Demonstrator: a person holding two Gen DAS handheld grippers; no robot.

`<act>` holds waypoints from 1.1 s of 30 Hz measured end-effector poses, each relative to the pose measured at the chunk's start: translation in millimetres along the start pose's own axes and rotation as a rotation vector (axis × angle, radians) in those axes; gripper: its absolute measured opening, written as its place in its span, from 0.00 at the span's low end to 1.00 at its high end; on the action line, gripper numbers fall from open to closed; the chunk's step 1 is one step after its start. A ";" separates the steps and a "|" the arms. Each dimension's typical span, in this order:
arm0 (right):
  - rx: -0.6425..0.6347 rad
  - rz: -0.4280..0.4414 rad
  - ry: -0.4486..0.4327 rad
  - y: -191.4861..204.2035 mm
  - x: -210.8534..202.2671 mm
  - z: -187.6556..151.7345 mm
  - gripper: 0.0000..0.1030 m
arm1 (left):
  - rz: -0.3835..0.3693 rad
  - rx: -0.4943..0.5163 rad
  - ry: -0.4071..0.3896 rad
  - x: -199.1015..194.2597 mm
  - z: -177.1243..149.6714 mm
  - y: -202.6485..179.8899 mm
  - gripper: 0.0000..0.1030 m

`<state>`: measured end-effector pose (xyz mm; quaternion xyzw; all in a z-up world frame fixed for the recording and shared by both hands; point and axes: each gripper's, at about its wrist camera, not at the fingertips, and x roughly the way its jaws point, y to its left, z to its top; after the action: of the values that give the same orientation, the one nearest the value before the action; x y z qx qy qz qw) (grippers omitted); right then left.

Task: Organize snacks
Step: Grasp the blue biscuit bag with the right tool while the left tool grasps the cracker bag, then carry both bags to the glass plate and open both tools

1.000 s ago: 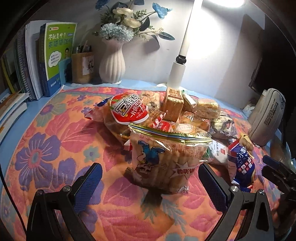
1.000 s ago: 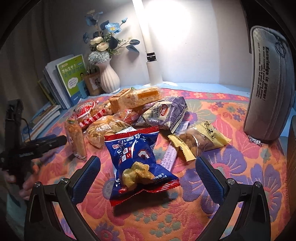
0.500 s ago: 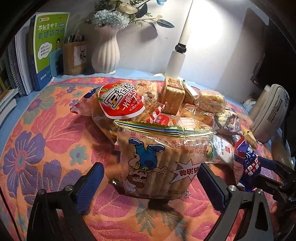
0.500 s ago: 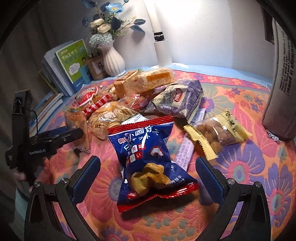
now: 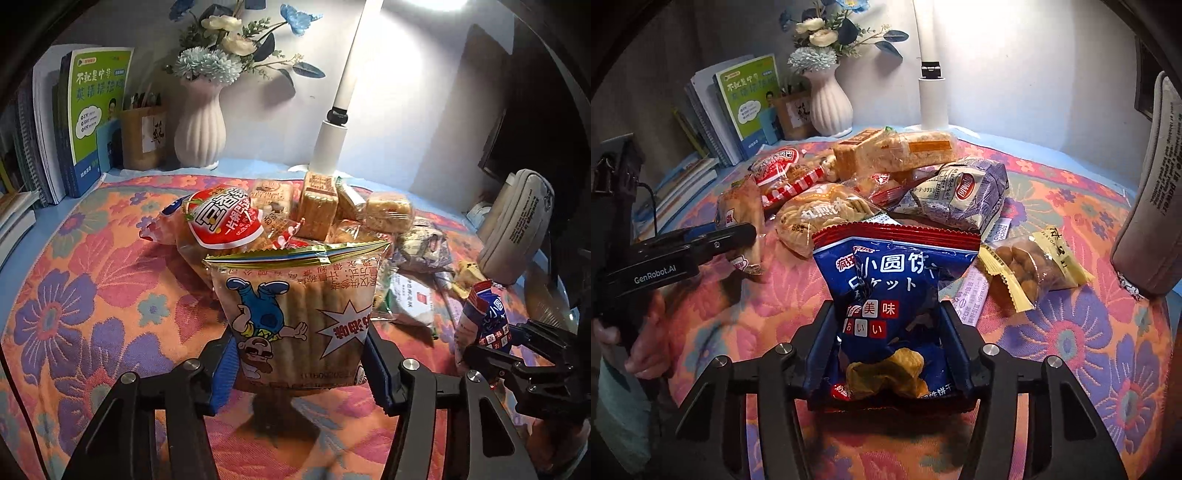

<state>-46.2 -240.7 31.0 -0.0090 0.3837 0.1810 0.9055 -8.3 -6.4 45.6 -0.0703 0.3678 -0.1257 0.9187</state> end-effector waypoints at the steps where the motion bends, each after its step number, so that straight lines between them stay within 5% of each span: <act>1: 0.005 0.002 -0.014 -0.6 -7.2 -1.8 0.51 | 0.001 0.004 -0.005 -3.2 0.1 -4.0 0.56; 10: 0.087 -0.022 -0.151 -25.5 -79.0 -9.5 0.51 | -0.071 0.098 -0.069 -39.9 9.0 -66.0 0.56; 19: 0.230 -0.200 -0.269 -95.3 -165.4 -30.0 0.51 | -0.206 0.241 -0.090 -46.3 22.9 -173.2 0.56; 25: 0.375 -0.413 -0.288 -163.6 -207.7 -57.1 0.51 | -0.332 0.355 -0.063 -33.0 27.0 -267.2 0.56; 33: 0.551 -0.455 -0.241 -233.1 -216.1 -93.6 0.51 | -0.433 0.503 0.000 -1.9 14.1 -376.3 0.56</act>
<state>-171.2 -542.4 87.3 0.1713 0.2970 -0.1349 0.9296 -67.2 -366.1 140.3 0.0821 0.3017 -0.4049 0.8592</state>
